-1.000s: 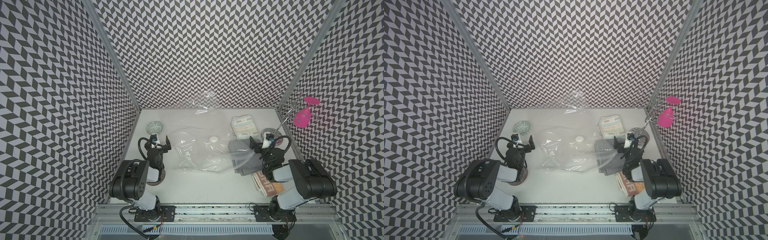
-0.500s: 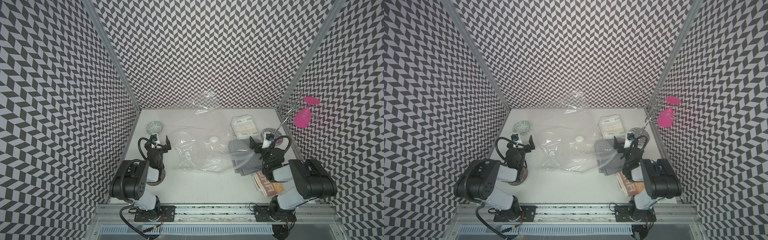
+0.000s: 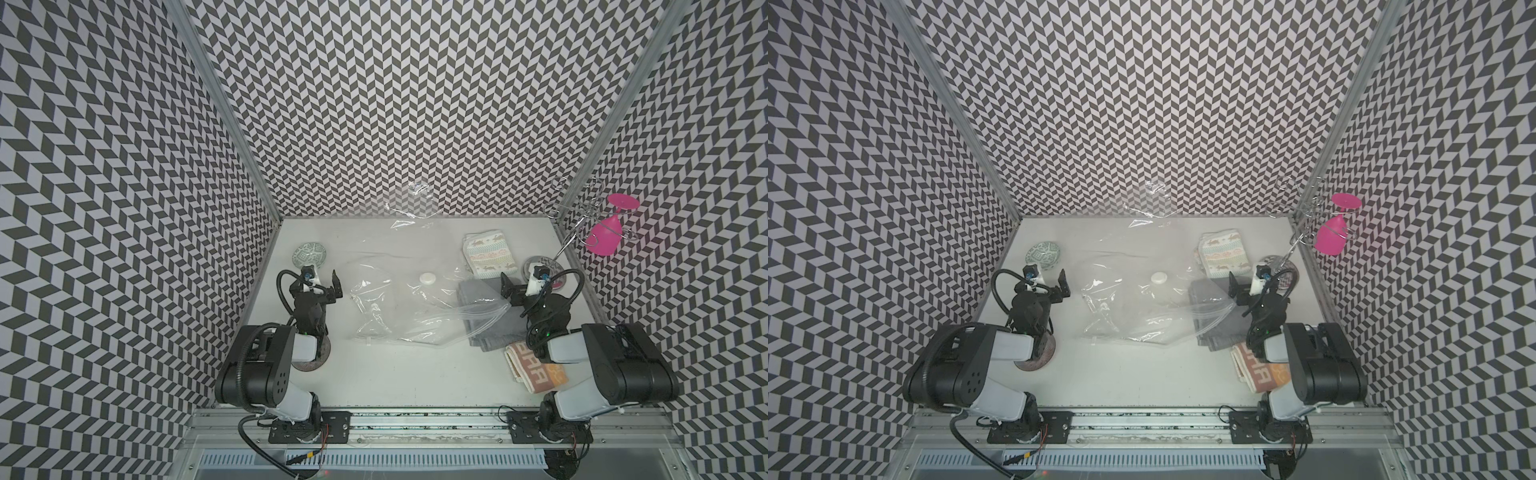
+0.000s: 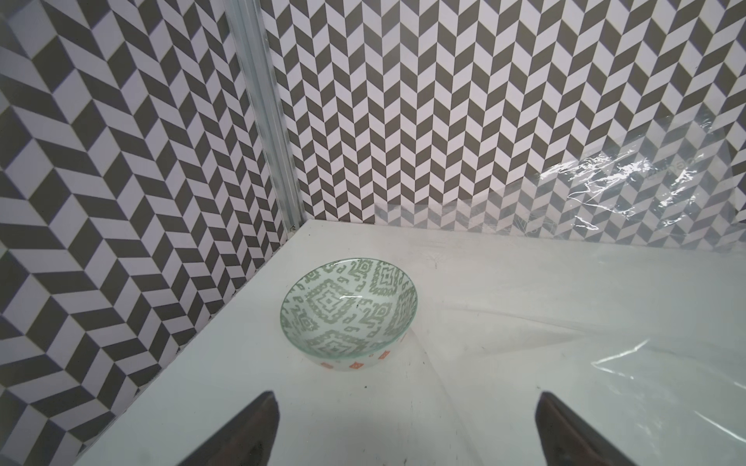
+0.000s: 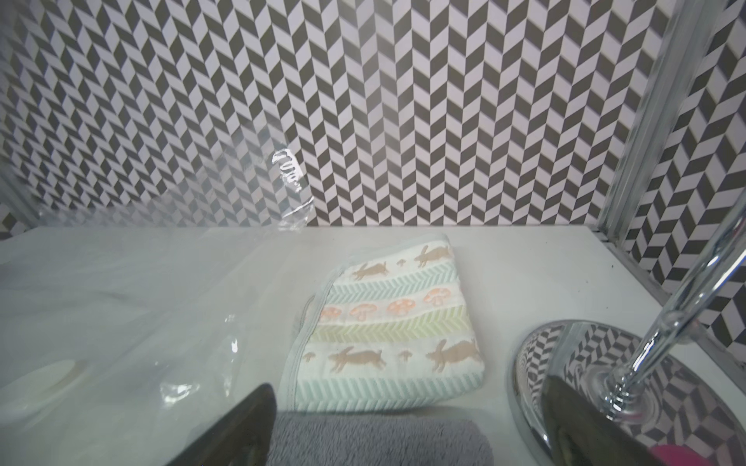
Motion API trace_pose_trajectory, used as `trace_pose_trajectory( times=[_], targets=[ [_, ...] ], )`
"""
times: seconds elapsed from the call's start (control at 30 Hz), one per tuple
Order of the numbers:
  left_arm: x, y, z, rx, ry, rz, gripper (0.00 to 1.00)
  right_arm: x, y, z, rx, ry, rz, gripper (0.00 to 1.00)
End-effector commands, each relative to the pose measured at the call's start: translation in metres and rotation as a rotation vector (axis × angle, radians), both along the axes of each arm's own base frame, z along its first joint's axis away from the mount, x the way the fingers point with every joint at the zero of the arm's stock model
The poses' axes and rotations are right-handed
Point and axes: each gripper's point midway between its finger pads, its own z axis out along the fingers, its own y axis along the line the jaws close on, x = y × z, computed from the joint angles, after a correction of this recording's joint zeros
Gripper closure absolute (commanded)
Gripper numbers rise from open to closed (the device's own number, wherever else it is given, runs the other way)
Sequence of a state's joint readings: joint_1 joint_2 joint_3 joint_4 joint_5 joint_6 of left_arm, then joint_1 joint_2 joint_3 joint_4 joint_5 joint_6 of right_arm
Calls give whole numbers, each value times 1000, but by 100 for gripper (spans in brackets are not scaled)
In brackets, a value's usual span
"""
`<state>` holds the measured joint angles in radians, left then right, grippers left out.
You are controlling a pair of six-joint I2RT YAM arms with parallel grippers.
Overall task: Place the folded towel into the vacuum bag
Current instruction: Open the vacuum bag at the center of the board.
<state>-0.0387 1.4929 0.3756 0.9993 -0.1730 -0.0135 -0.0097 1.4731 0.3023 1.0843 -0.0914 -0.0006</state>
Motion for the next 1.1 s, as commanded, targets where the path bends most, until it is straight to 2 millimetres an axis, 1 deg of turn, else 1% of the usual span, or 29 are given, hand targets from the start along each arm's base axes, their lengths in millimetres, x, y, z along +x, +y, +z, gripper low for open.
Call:
trace_pose_trajectory(
  times=[0.0, 0.07, 0.1, 0.13, 0.17, 0.23, 0.27, 0.3, 0.37, 0.4, 0.43, 0.47, 0.5, 0.57, 0.6, 0.7, 0.8, 0.87, 0.93, 0.97, 1.0, 1.07],
  targets=[
    [33, -4, 38, 67, 68, -9, 1, 23, -19, 51, 43, 6, -116, 0],
    [44, -1, 63, 52, 46, 44, 0, 29, -32, 68, 82, 20, -236, 0],
    [49, -5, 75, 8, 44, 29, 1, 33, -36, 77, 119, 29, -280, 0],
    [52, -11, 84, -33, 43, 3, 0, 34, -39, 75, 156, 70, -315, 0],
    [53, -23, 92, -72, 40, -33, 0, 36, -43, 75, 215, 111, -368, 0],
    [48, -58, 104, -98, 35, -145, 0, 33, -40, 65, 314, 218, -407, 0],
    [41, -87, 107, -88, 40, -228, 1, 31, -31, 61, 363, 255, -387, 0],
    [31, -117, 107, -65, 49, -304, 0, 29, -19, 58, 392, 285, -353, 0],
    [7, -169, 104, -1, 78, -446, 1, 26, 6, 54, 418, 346, -272, 0],
    [-11, -199, 101, 28, 102, -528, 0, 24, 18, 55, 419, 370, -230, 0],
    [-27, -219, 98, 42, 123, -590, 0, 22, 29, 54, 409, 396, -200, 0],
    [-47, -243, 95, 68, 145, -676, 0, 19, 41, 54, 397, 421, -164, 0],
    [-68, -263, 90, 122, 167, -743, 1, 18, 51, 54, 386, 448, -131, 0],
    [-107, -291, 82, 232, 197, -843, 0, 15, 65, 53, 371, 493, -91, 0],
    [-126, -301, 79, 293, 207, -875, 1, 13, 71, 54, 354, 505, -69, 0],
    [-172, -322, 69, 451, 221, -962, 1, 10, 72, 55, 334, 515, -64, 0],
    [-201, -334, 59, 573, 242, -1036, 1, 7, 72, 57, 317, 523, -59, 0],
    [-214, -340, 51, 624, 268, -1081, 1, 5, 74, 54, 315, 546, -47, 0],
    [-218, -342, 37, 680, 299, -1091, 4, 1, 76, 48, 320, 573, -35, 0],
    [-215, -341, 27, 717, 318, -1078, 11, -2, 78, 43, 328, 592, -30, 0],
    [-210, -339, 19, 753, 326, -1047, 15, -5, 79, 38, 342, 612, -29, 0],
    [-191, -333, 7, 855, 321, -911, 17, -10, 80, 27, 382, 655, -42, 0]
  ],
)
